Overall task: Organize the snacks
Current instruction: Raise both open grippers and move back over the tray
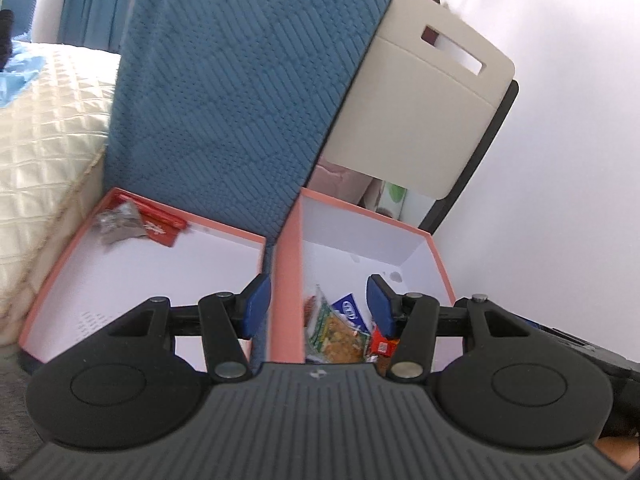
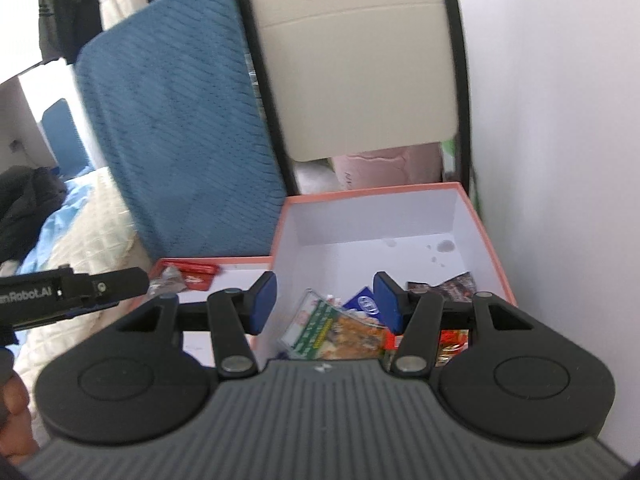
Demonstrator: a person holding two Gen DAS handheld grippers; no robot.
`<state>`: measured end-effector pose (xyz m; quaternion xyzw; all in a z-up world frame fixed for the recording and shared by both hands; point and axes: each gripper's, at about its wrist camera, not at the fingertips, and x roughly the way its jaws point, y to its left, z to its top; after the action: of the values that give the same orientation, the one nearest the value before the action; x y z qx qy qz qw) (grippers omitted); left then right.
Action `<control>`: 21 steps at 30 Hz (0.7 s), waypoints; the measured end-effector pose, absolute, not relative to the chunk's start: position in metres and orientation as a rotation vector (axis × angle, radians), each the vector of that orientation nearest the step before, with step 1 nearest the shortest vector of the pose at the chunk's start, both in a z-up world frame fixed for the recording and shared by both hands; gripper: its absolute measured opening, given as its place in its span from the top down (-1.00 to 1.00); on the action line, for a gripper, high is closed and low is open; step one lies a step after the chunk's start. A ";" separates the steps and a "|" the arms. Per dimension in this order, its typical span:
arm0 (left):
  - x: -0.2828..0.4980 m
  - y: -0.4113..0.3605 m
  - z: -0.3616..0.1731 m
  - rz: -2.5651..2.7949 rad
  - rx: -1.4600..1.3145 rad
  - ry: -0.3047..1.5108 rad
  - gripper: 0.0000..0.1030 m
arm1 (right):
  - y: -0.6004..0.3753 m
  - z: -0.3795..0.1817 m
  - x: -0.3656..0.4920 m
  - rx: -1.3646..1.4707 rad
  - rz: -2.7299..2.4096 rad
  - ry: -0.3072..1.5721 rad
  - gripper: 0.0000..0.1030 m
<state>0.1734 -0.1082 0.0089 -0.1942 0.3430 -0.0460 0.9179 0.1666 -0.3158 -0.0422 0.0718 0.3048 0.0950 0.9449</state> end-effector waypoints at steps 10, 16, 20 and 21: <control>0.106 -0.060 0.005 -0.063 -0.360 0.652 -0.15 | -0.261 -0.045 0.119 0.100 0.284 0.578 -0.09; 0.075 -0.037 -0.012 -0.044 -0.337 0.660 -0.14 | -0.230 -0.055 0.088 0.090 0.344 0.552 -0.09; 0.059 -0.025 -0.025 -0.030 -0.343 0.667 -0.15 | -0.215 -0.068 0.077 0.084 0.365 0.564 -0.09; 0.055 -0.022 -0.029 -0.024 -0.348 0.671 -0.15 | -0.211 -0.071 0.074 0.082 0.371 0.567 -0.09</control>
<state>0.0550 -0.0218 -0.0289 -0.1699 0.3277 -0.0118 0.9293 0.0738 -0.2115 -0.0712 0.0401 0.2779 0.1821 0.9424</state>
